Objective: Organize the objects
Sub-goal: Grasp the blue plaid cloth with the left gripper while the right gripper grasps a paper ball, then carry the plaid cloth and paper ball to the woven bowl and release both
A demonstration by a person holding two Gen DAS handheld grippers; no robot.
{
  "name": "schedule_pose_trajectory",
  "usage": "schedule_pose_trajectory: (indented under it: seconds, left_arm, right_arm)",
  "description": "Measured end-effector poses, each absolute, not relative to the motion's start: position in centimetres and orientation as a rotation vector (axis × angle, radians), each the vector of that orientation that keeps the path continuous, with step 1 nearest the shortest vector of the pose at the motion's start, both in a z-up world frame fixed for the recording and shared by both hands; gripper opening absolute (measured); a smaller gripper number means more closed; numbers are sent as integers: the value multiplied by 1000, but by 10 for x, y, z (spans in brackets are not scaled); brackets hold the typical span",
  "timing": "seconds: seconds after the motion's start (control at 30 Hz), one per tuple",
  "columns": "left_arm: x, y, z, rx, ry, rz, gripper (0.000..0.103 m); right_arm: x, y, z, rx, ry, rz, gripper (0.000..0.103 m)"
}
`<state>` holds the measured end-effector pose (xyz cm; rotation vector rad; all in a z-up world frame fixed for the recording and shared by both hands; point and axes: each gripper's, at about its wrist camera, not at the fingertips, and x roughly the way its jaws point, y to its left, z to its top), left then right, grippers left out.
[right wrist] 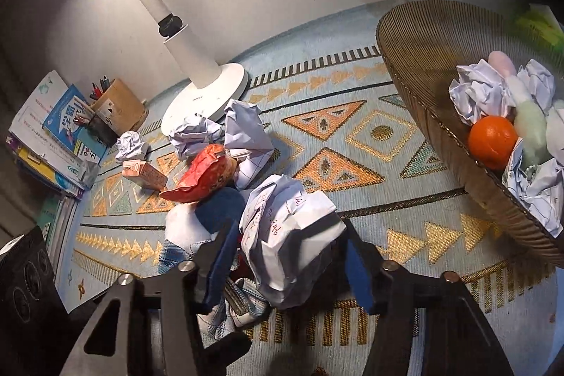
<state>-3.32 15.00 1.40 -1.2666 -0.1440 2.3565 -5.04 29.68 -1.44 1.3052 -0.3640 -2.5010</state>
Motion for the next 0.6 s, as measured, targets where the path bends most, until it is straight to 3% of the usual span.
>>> schedule_pose_trajectory:
  seconds: [0.07, 0.1, 0.13, 0.33, 0.6]
  left_arm:
    - [-32, 152, 14, -1263, -122, 2352, 38]
    - [-30, 152, 13, -1261, -104, 2351, 22]
    - [-28, 151, 13, -1255, -103, 2345, 20]
    - [2, 117, 41, -1110, -186, 2322, 19]
    - [54, 44, 55, -1129, -98, 2323, 19]
  right_arm:
    - [-47, 298, -13, 1285, -364, -2511, 48]
    - [-44, 300, -11, 1273, -368, -2511, 47]
    - [-41, 302, -8, 1253, -378, -2508, 47]
    - [-6, 315, 27, 1115, -433, -2516, 47]
    - [52, 310, 36, 1092, -418, -2463, 48]
